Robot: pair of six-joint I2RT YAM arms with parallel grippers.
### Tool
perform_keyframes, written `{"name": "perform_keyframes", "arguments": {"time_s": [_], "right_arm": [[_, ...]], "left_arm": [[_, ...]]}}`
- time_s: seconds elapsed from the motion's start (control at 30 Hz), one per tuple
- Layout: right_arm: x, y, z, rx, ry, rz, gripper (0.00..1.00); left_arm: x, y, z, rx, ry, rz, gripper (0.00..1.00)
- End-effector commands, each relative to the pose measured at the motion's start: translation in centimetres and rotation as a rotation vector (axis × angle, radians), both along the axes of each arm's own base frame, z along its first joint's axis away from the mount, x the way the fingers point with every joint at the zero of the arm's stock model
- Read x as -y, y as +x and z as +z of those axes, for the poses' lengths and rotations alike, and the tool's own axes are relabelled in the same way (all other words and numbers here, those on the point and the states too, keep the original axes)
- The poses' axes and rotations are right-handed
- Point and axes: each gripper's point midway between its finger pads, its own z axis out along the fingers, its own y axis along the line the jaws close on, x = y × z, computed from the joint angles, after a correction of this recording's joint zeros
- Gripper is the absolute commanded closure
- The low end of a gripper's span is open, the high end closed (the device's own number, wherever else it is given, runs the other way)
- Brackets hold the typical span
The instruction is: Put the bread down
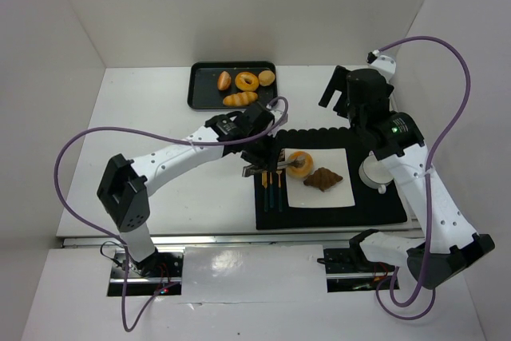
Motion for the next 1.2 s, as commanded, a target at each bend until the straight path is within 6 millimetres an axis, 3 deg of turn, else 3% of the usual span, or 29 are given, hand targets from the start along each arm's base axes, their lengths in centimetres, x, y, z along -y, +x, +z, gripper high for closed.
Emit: {"name": "perform_keyframes", "arguments": {"time_s": [0.0,0.2,0.3,0.4,0.5,0.57,0.63,0.67,0.77,0.83,0.93,0.97,1.07,1.17], "right_arm": [[0.1,0.4,1.5,0.057,0.023,-0.008,0.00],[0.1,0.4,1.5,0.057,0.023,-0.008,0.00],[-0.1,0.4,1.4,0.055,0.026,0.000,0.00],[-0.3,0.5,1.2,0.055,0.030,0.009,0.00],[-0.6,0.8,0.7,0.045,0.030,0.017,0.00],[-0.7,0.8,0.7,0.043,0.034,0.025,0.00],[-0.8,0.9,0.9,0.052,0.037,0.025,0.00],[-1.0,0.9,0.9,0.050,0.043,0.038,0.00],[-1.4,1.3,-0.5,0.008,0.024,0.052,0.00],[-1.1,1.5,-2.1,-0.029,0.009,0.043,0.00],[-1.5,1.4,-4.4,-0.085,0.000,0.063,0.00],[-1.9,1.5,-4.3,-0.081,0.003,0.085,0.00],[-3.4,1.9,-6.6,-0.156,0.014,0.146,0.00],[-3.8,2.2,-9.2,-0.243,0.012,0.156,0.00]], "left_arm": [[-0.1,0.9,3.3,0.083,-0.026,0.013,0.33],[-2.4,1.7,7.3,0.194,-0.002,0.083,0.40],[-5.5,2.9,8.7,0.248,0.036,0.165,0.42],[-9.1,4.0,8.1,0.313,0.138,0.261,0.42],[-12.3,5.2,5.7,0.354,0.256,0.355,0.44],[-13.4,5.0,3.2,0.342,0.310,0.398,0.44],[-14.2,6.0,2.1,0.349,0.297,0.470,0.42],[-14.5,5.5,0.2,0.327,0.315,0.474,0.42],[-14.6,6.2,-2.2,0.300,0.281,0.554,0.41],[-15.3,5.7,-5.1,0.245,0.312,0.595,0.39],[-15.2,5.7,-7.8,0.167,0.311,0.622,0.26],[-15.6,6.1,-8.2,0.161,0.317,0.635,0.21],[-15.5,6.2,-10.4,0.076,0.301,0.626,0.13],[-14.7,7.7,-9.2,0.072,0.267,0.614,0.09]]}}
